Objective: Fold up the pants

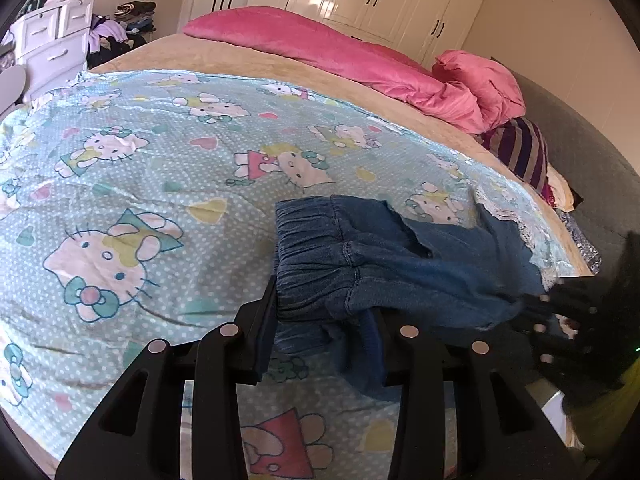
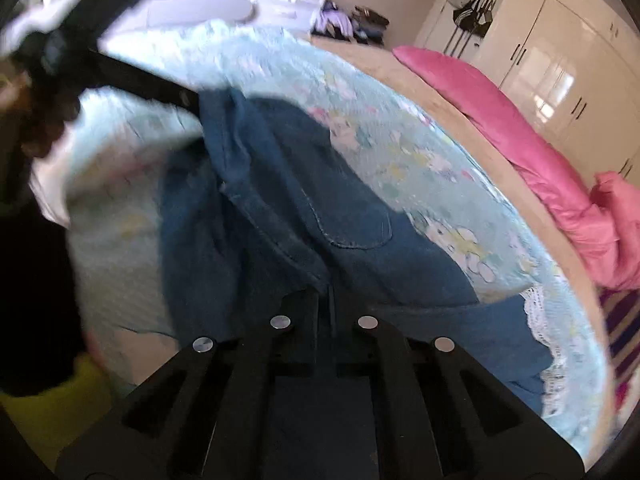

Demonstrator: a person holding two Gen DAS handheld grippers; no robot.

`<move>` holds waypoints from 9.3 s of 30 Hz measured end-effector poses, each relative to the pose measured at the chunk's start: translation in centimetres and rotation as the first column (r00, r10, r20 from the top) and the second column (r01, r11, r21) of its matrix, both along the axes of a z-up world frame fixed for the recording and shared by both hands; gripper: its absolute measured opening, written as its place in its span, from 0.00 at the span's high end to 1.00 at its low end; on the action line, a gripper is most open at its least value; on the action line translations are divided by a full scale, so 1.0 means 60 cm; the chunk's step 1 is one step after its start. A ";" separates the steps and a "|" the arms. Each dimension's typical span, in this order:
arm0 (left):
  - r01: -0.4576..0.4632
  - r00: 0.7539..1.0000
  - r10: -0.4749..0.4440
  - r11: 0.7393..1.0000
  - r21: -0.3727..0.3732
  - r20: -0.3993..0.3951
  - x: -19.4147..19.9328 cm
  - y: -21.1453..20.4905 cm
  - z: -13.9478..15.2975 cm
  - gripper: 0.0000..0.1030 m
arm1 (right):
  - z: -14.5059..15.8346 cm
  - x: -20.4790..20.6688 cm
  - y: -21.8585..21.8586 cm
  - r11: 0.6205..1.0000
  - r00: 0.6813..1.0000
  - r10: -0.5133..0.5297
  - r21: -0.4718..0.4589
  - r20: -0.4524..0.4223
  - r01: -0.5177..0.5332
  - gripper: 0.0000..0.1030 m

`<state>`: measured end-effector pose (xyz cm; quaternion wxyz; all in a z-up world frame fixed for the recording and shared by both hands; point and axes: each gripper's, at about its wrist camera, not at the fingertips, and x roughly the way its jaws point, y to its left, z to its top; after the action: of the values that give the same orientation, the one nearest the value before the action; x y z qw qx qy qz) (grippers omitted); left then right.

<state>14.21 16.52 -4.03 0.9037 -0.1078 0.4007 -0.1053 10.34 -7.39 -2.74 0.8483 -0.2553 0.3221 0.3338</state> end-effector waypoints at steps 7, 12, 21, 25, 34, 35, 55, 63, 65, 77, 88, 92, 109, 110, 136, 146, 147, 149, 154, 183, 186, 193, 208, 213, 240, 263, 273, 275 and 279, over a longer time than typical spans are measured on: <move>0.004 1.000 -0.003 0.998 0.063 -0.024 0.001 0.003 -0.006 0.61 | -0.020 -0.042 0.020 0.992 0.990 0.120 -0.029 -0.071 -0.123 0.99; -0.006 0.999 0.010 0.993 0.119 -0.033 -0.004 -0.001 -0.013 0.47 | -0.053 -0.041 0.024 0.993 0.987 0.099 -0.055 -0.130 -0.107 0.98; -0.081 0.997 0.082 0.993 0.084 -0.006 -0.057 0.020 0.018 0.40 | -0.029 -0.052 -0.006 0.989 0.970 0.122 0.103 -0.211 -0.102 0.79; -0.103 0.995 0.098 0.980 0.169 0.038 -0.079 0.005 0.049 0.40 | 0.004 -0.052 -0.034 0.975 0.969 0.117 0.213 -0.217 -0.070 0.78; -0.109 0.993 0.104 0.990 0.086 0.056 -0.076 0.001 0.082 0.43 | -0.010 -0.032 -0.036 0.967 0.955 0.093 0.254 -0.282 -0.020 0.77; -0.089 0.994 0.083 0.992 0.093 0.064 -0.072 -0.013 0.084 0.43 | -0.021 -0.031 -0.029 0.975 0.951 0.078 0.222 -0.301 -0.010 0.76; -0.064 0.996 0.051 0.981 0.182 0.079 -0.066 -0.115 0.065 0.30 | 0.057 0.099 -0.255 0.884 0.916 -0.316 0.273 -0.245 0.379 0.39; 0.087 0.992 -0.100 0.983 0.159 0.071 -0.068 -0.213 0.083 0.29 | 0.003 0.271 -0.285 0.795 0.779 -0.504 0.151 -0.374 0.587 0.38; 0.147 0.987 -0.154 0.979 0.145 0.041 -0.062 -0.243 0.067 0.29 | -0.014 0.298 -0.274 0.790 0.761 -0.519 0.122 -0.389 0.601 0.38; 0.305 0.947 -0.285 0.942 0.139 -0.145 -0.026 -0.346 -0.071 0.38 | -0.079 0.391 -0.252 0.713 0.657 -0.650 -0.007 -0.381 0.701 0.56; 0.279 0.954 -0.276 0.960 0.014 -0.118 -0.023 -0.312 -0.060 0.62 | -0.011 0.297 -0.358 0.712 0.720 -0.594 0.183 -0.358 0.678 0.95; 0.292 0.952 -0.291 0.956 0.001 -0.093 -0.028 -0.315 -0.052 0.62 | 0.023 0.224 -0.423 0.651 0.692 -0.615 0.251 -0.377 0.716 0.95; 0.448 0.890 -0.455 0.864 0.229 -0.023 -0.057 -0.350 -0.005 0.98 | 0.054 -0.080 -0.514 0.552 0.622 -0.646 0.291 -0.443 0.781 0.95; 0.459 0.884 -0.467 0.855 0.240 -0.025 -0.063 -0.350 -0.002 0.98 | 0.046 -0.098 -0.516 0.548 0.615 -0.641 0.287 -0.459 0.785 0.95; 0.560 0.828 -0.535 0.804 0.200 -0.167 -0.079 -0.337 -0.030 0.97 | -0.034 -0.184 -0.531 0.538 0.533 -0.631 0.177 -0.564 0.824 0.81; 0.617 0.778 -0.625 0.738 0.273 -0.068 -0.120 -0.391 0.013 0.88 | -0.064 -0.129 -0.525 0.559 0.553 -0.588 0.197 -0.591 0.806 0.69; 0.619 0.776 -0.626 0.729 0.291 -0.082 -0.118 -0.403 0.007 0.88 | -0.070 -0.128 -0.522 0.561 0.551 -0.580 0.196 -0.600 0.804 0.78; 0.625 0.773 -0.623 0.715 0.315 -0.120 -0.112 -0.417 -0.011 0.96 | -0.070 -0.132 -0.522 0.564 0.559 -0.576 0.206 -0.596 0.800 0.89; 0.664 0.744 -0.646 0.681 0.310 -0.174 -0.124 -0.413 -0.025 0.98 | -0.052 -0.151 -0.531 0.585 0.582 -0.569 0.212 -0.581 0.783 0.93; -0.054 0.979 0.026 0.990 -0.129 -0.204 0.066 -0.015 -0.040 0.12 | -0.082 0.098 -0.605 0.547 0.577 -0.550 0.261 -0.604 0.795 0.58; -0.035 0.976 0.003 0.989 -0.145 -0.217 0.082 -0.040 -0.068 0.20 | -0.095 0.108 -0.594 0.555 0.592 -0.514 0.285 -0.621 0.782 0.58; -0.050 0.979 0.023 0.991 -0.128 -0.201 0.058 -0.032 -0.058 0.59 | -0.084 0.103 -0.570 0.606 0.662 -0.478 0.329 -0.577 0.725 0.89; -0.074 0.987 0.067 0.996 -0.044 -0.148 -0.018 0.001 -0.037 0.48 | -0.070 0.105 -0.570 0.608 0.654 -0.558 0.286 -0.511 0.741 0.70; -0.117 0.990 0.116 0.993 -0.011 -0.075 -0.051 0.004 0.012 0.45 | -0.036 0.021 -0.602 0.573 0.666 -0.540 0.356 -0.515 0.739 0.59; 0.326 0.936 -0.306 0.940 0.099 -0.177 0.181 -0.373 -0.003 0.33 | -0.075 -0.114 -0.554 0.637 0.679 -0.428 0.334 -0.596 0.695 0.89; 0.404 0.914 -0.393 0.903 0.142 -0.102 0.209 -0.426 -0.015 0.95 | -0.060 -0.037 -0.436 0.821 0.799 -0.462 0.157 -0.385 0.550 0.49; 0.355 0.928 -0.343 0.933 0.062 -0.147 0.238 -0.393 -0.071 0.92 | -0.040 -0.031 -0.457 0.798 0.795 -0.428 0.233 -0.430 0.555 0.41; 0.354 0.932 -0.345 0.932 0.078 -0.112 0.225 -0.386 -0.053 0.91 | -0.011 -0.016 -0.485 0.754 0.793 -0.433 0.310 -0.429 0.579 0.41; 0.334 0.943 -0.333 0.941 0.057 -0.027 0.193 -0.373 -0.002 0.91 | 0.018 0.053 -0.543 0.713 0.785 -0.501 0.341 -0.364 0.613 0.41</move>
<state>25.78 -5.87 -4.15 0.8723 -0.0118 0.4239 -0.2435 13.53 -39.97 -1.66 0.8975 0.0971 0.4021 0.1531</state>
